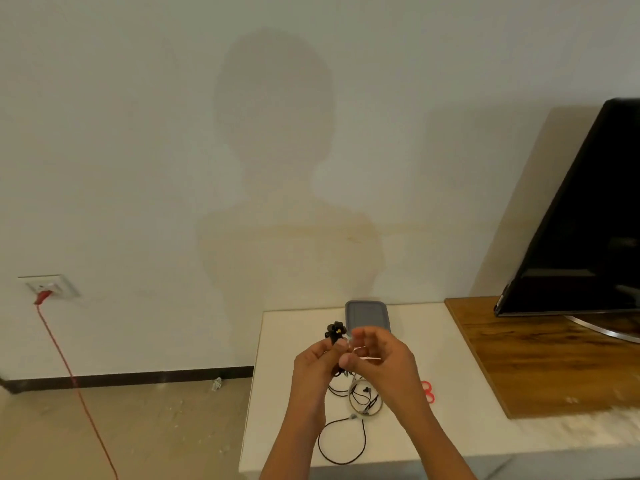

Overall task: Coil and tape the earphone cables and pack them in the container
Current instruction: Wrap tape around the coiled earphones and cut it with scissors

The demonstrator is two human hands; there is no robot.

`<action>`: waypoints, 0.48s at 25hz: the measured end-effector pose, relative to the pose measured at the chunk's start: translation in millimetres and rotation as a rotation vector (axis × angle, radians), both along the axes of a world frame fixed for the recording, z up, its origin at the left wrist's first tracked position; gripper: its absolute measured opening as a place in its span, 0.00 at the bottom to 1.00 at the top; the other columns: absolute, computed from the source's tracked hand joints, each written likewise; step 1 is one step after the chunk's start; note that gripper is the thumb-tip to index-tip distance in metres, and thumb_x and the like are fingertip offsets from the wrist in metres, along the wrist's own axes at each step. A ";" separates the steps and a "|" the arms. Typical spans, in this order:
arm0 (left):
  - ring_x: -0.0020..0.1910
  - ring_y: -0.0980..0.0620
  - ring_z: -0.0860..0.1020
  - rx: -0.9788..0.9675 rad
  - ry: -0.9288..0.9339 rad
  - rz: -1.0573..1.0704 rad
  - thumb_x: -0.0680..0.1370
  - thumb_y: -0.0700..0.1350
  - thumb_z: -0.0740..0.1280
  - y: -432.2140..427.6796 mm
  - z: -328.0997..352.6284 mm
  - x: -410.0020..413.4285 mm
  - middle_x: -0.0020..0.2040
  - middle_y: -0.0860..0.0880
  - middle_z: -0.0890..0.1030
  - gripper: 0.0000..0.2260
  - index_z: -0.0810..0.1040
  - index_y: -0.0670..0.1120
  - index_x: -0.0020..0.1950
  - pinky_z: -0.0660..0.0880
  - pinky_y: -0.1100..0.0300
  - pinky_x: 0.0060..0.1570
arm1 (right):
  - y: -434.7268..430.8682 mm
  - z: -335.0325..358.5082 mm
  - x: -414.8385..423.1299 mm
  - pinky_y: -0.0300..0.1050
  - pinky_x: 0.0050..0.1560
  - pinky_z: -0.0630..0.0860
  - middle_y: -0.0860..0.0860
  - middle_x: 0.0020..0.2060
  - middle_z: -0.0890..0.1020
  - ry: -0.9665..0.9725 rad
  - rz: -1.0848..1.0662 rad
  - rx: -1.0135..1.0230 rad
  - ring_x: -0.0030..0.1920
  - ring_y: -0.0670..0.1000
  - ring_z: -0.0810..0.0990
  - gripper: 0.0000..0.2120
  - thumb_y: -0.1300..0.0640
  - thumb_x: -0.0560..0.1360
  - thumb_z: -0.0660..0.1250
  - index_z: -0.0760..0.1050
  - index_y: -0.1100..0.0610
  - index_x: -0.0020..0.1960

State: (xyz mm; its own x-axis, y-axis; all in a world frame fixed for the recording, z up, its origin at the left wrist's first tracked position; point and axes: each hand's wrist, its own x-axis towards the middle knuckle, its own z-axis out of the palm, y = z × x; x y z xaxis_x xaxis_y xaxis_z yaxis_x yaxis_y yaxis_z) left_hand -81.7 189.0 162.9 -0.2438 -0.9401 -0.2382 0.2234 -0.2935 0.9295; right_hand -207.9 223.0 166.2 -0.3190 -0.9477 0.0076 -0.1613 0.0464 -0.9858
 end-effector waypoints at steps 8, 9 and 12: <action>0.43 0.50 0.84 -0.007 0.049 -0.049 0.76 0.42 0.68 57.6 63.1 20.6 0.43 0.44 0.86 0.06 0.84 0.42 0.45 0.77 0.61 0.47 | 46.7 64.8 9.6 0.43 0.40 0.78 0.53 0.34 0.85 -0.090 -0.018 -0.073 0.35 0.50 0.81 0.06 0.59 0.73 0.70 0.83 0.54 0.38; 0.42 0.50 0.84 0.009 0.030 -0.024 0.76 0.42 0.69 62.8 65.9 21.8 0.43 0.43 0.86 0.06 0.84 0.41 0.45 0.77 0.62 0.45 | 52.3 68.0 11.6 0.43 0.40 0.79 0.52 0.33 0.85 -0.057 -0.040 -0.071 0.34 0.49 0.82 0.06 0.59 0.72 0.71 0.83 0.53 0.37; 0.40 0.49 0.85 0.044 -0.013 0.052 0.75 0.41 0.70 76.5 72.0 24.2 0.43 0.42 0.86 0.05 0.84 0.39 0.46 0.77 0.64 0.40 | 66.8 69.7 20.2 0.42 0.40 0.80 0.48 0.32 0.85 0.100 -0.132 -0.095 0.34 0.46 0.83 0.05 0.56 0.71 0.72 0.83 0.49 0.37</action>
State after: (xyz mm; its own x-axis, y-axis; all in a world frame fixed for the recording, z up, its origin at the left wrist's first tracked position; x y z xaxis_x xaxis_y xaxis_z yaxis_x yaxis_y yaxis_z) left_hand -57.5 265.5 234.9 -0.1910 -0.9401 -0.2823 0.2272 -0.3221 0.9190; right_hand -187.7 289.8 235.9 -0.4339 -0.8911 0.1332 -0.2572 -0.0192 -0.9662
